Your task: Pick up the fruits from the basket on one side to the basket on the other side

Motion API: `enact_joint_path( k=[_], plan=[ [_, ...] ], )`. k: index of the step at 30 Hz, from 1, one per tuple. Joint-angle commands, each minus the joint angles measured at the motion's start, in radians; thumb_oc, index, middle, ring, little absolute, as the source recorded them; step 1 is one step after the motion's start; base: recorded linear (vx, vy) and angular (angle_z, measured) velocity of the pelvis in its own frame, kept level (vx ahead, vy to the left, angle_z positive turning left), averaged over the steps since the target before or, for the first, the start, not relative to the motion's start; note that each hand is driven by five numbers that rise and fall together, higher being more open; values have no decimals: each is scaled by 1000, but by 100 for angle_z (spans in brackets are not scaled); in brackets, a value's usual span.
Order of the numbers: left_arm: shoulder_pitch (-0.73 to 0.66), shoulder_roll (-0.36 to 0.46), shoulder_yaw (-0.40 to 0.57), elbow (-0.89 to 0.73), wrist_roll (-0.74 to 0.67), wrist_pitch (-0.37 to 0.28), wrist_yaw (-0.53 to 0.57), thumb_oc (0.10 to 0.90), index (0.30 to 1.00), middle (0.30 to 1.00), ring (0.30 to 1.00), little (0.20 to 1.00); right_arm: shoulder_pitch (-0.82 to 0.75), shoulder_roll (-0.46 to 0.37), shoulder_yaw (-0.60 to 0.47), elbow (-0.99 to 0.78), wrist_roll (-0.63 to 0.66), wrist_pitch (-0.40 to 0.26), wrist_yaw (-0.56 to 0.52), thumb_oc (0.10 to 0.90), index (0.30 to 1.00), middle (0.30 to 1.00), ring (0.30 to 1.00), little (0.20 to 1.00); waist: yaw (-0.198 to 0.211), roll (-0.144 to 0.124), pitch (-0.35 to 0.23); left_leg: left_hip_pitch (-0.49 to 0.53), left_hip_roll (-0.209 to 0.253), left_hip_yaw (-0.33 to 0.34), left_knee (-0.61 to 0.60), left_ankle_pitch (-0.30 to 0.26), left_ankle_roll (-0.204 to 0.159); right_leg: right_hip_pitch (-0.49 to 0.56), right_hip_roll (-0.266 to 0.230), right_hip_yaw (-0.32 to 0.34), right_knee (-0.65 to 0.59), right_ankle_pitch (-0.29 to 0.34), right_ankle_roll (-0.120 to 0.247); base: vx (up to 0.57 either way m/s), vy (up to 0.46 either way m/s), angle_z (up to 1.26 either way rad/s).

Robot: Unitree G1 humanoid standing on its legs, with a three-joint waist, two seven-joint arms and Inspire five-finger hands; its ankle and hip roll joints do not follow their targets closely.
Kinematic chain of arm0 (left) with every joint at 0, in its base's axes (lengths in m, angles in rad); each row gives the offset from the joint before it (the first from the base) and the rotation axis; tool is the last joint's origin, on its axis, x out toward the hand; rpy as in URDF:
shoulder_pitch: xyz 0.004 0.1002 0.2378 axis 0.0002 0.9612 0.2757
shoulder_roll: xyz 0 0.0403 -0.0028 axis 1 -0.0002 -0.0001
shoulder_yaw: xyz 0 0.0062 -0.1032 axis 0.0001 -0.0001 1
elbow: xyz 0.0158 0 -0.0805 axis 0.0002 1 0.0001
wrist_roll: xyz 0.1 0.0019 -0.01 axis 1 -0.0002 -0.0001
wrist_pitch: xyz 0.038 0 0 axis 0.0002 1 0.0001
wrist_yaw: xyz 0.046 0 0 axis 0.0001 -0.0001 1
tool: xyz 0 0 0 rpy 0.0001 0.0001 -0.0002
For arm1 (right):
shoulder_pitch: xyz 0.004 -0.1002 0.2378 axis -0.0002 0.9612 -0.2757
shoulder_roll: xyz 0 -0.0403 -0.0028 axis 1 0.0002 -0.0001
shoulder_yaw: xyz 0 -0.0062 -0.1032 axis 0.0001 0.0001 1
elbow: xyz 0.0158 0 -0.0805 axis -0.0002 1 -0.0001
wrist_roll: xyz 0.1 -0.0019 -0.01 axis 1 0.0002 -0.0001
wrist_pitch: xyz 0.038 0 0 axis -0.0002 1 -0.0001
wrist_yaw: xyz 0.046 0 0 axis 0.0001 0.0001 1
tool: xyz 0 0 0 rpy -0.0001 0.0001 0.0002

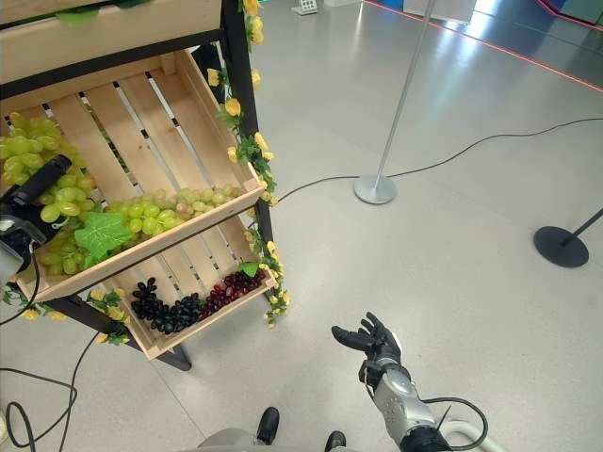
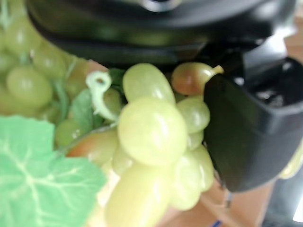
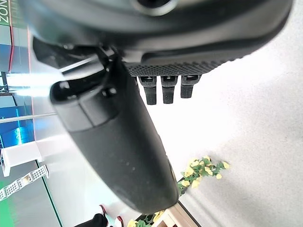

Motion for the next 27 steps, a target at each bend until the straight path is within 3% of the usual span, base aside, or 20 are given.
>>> enact_joint_path(
  k=[1,8,16,21,27],
  plan=[
    [-196,81,-40,63,156,-68,-23,800,900,900,900,900,-16,-60,37,-30,54,-108,4,800,900,900,900,900,-1,49,-120,4,45,64,9,-28,-75,18,-30,-10,3,4,21,0,0,0],
    [-218,111,-88,51,267,-77,-28,800,900,900,900,900,-8,-65,33,-50,51,-103,-9,800,900,900,900,900,-2,46,-118,3,45,65,9,-29,-74,14,-28,-7,3,5,23,0,0,0],
    [-217,119,-174,-14,562,-126,-20,800,900,900,900,900,-14,-71,38,-56,65,-96,-6,800,900,900,900,900,5,33,-116,2,44,60,9,-31,-73,14,-24,-9,3,6,21,0,0,0],
    [-198,115,-214,-59,705,-121,-19,800,900,900,900,900,-20,-65,44,-56,70,-105,-6,800,900,900,900,900,9,24,-118,5,45,62,9,-33,-72,14,-23,-7,3,8,20,0,0,0],
    [-192,127,-231,-70,766,-124,4,800,900,900,900,900,-23,-68,38,-59,67,-90,-7,800,900,900,900,900,5,23,-117,5,46,69,9,-32,-72,12,-22,-3,3,11,22,0,0,0]
  ],
)
